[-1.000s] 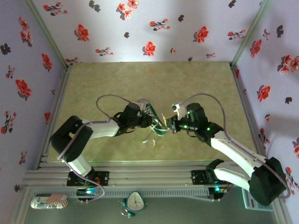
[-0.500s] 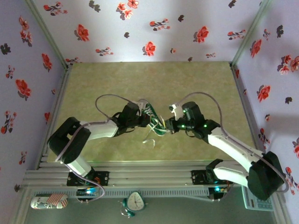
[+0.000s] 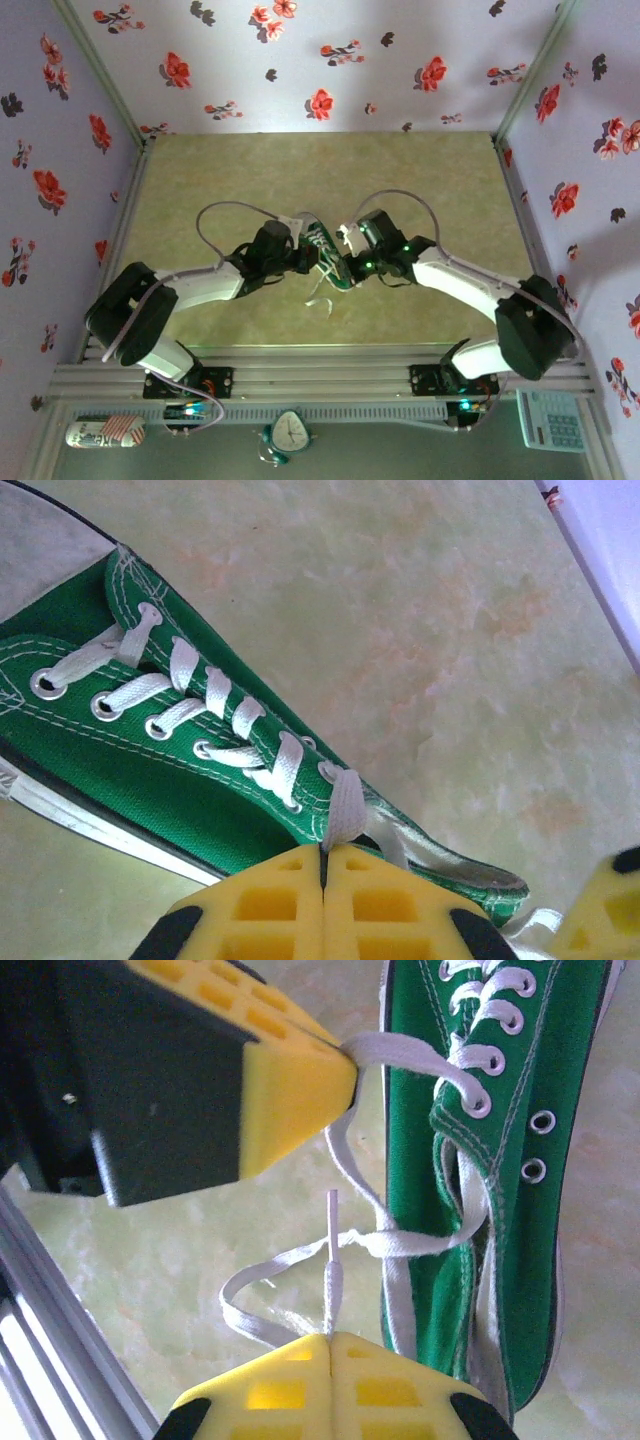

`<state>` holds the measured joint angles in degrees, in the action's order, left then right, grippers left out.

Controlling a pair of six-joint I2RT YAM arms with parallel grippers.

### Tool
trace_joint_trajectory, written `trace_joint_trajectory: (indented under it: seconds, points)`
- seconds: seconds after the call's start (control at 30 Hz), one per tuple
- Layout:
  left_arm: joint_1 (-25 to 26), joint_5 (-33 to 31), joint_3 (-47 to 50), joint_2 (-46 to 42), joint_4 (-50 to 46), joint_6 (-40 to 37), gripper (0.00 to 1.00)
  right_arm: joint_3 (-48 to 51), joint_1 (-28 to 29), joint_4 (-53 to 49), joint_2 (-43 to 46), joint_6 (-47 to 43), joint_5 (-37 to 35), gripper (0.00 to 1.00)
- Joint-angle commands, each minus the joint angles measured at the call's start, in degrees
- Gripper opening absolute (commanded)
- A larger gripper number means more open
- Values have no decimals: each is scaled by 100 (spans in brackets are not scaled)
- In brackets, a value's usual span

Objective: Tie the shoes

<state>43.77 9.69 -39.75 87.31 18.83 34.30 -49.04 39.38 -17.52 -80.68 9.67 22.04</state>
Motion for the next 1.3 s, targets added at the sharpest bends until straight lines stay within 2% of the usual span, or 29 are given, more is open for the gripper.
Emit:
trace_joint_trajectory:
  seconds: [0.0,0.43,0.8,1.07,1.13,1.27]
  points:
    - [13,85,55,-95,68,-135,3,-346,-60,-144,-295,-313,39,0]
    - [11,67,108,-175,147,-118,3,-857,-141,-178,-1166,-298,166,0]
    - [22,233,142,-199,200,-113,3,-681,-149,894,-1371,132,180,0]
    - [43,358,146,-205,242,-127,3,-254,-183,2025,-1477,413,484,0]
    - [37,392,147,-215,237,-142,6,-88,-202,2378,-1490,467,451,0]
    - [43,453,160,-255,234,-146,23,412,-265,3539,-1437,693,452,0]
